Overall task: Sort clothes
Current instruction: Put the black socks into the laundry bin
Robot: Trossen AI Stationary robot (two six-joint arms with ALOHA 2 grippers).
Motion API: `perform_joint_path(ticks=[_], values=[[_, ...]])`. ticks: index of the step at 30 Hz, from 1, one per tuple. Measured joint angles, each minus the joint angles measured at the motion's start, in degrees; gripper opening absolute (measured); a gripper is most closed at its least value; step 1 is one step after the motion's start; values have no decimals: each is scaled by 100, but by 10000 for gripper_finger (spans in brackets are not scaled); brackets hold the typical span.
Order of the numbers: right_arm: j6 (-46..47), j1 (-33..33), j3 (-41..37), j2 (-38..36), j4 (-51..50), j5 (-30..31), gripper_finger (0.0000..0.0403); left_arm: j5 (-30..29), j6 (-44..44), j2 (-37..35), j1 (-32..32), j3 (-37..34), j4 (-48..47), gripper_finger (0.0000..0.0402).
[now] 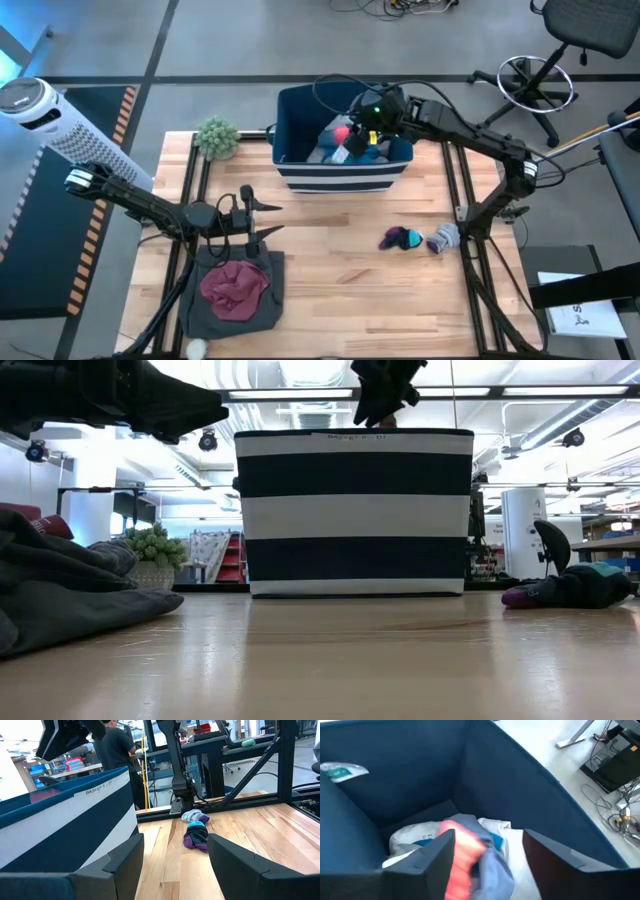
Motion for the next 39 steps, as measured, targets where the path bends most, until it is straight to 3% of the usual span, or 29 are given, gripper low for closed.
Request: perform_joint_path(ticks=[5, 14, 26, 39], values=[[-127, 292, 0, -198, -552, -300, 258, 0, 0, 0, 0, 0, -24, 208], [465, 1561, -442, -527, -1977, -303, 243, 0, -1, 0, 0, 0, -107, 208], [2509, 3560, -2559, -952, -1817, -294, 276, 0, -20, 0, -1, 0, -107, 208], [4086, 4081, -5000, -992, -591, -418, 282, 0, -20, 0, -2, 0, -103, 208]])
